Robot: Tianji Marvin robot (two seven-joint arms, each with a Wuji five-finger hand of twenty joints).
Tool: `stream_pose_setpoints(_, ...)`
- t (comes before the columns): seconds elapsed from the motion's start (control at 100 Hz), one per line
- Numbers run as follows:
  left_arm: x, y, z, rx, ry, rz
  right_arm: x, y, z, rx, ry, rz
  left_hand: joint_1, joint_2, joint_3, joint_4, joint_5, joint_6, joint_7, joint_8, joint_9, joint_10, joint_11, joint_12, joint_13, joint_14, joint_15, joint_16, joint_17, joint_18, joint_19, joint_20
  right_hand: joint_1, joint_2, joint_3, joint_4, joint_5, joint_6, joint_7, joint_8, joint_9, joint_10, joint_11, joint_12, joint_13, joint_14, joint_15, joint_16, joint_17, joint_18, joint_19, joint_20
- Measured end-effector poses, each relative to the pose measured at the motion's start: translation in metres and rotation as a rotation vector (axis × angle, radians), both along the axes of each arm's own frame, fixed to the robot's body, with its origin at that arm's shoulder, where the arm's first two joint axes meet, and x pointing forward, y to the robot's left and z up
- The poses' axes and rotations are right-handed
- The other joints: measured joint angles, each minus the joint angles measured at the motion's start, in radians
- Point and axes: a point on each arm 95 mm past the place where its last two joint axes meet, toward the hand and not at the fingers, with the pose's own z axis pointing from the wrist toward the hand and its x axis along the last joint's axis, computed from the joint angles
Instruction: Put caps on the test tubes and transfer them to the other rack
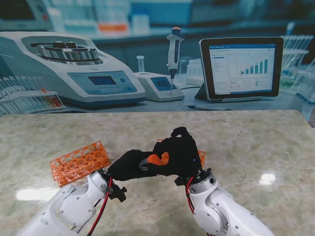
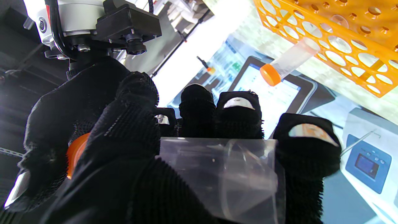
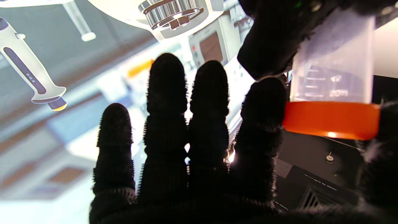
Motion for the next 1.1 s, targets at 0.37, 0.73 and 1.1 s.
stream_pose_setpoints(0.37, 0.0, -0.001, 0.001, -0.001, -0.004, -0.001, 0.0, -0.007, 0.001, 0.029, 0.017, 0.006, 0.0, 0.0, 0.0, 0.0, 0.0, 0.001, -0.002, 0.0, 0.0, 0.0, 0.0, 0.0, 0.0, 0.0, -0.002, 0.0, 0.0, -0.007, 0.001, 0.0, -0.025, 0.111, 0.021, 0.031, -0.086, 0.046, -0.198, -0.074, -0.096, 0.028, -0.129, -0.044, -0.074, 0.026, -0.068, -0.006, -0.072, 0.003, -0.031, 0.0)
stream_pose_setpoints(0.73, 0.0, 0.0, 0.001, 0.009, -0.01, -0.001, -0.009, -0.019, 0.006, -0.02, -0.03, -0.001, 0.0, 0.0, 0.0, 0.0, 0.0, 0.0, -0.002, 0.0, 0.0, 0.0, 0.0, 0.0, 0.0, -0.006, -0.002, -0.009, 0.049, -0.036, 0.025, 0.0, 0.074, 0.096, 0.044, 0.041, -0.208, 0.102, -0.371, -0.176, -0.186, 0.039, -0.214, -0.088, -0.138, 0.029, -0.095, -0.017, -0.111, 0.007, -0.055, 0.0)
stream_pose_setpoints(1.1, 0.0, 0.0, 0.001, 0.036, -0.007, -0.014, -0.02, -0.028, 0.004, -0.062, -0.039, 0.034, 0.0, 0.0, 0.0, 0.0, 0.0, 0.0, -0.002, 0.0, 0.0, 0.0, 0.0, 0.0, 0.011, -0.023, -0.001, -0.011, 0.059, -0.058, 0.051, 0.0, 0.101, 0.015, 0.04, 0.051, -0.262, 0.129, -0.421, -0.209, -0.235, 0.041, -0.247, -0.105, -0.181, 0.03, -0.135, -0.027, -0.129, 0.008, -0.067, 0.0)
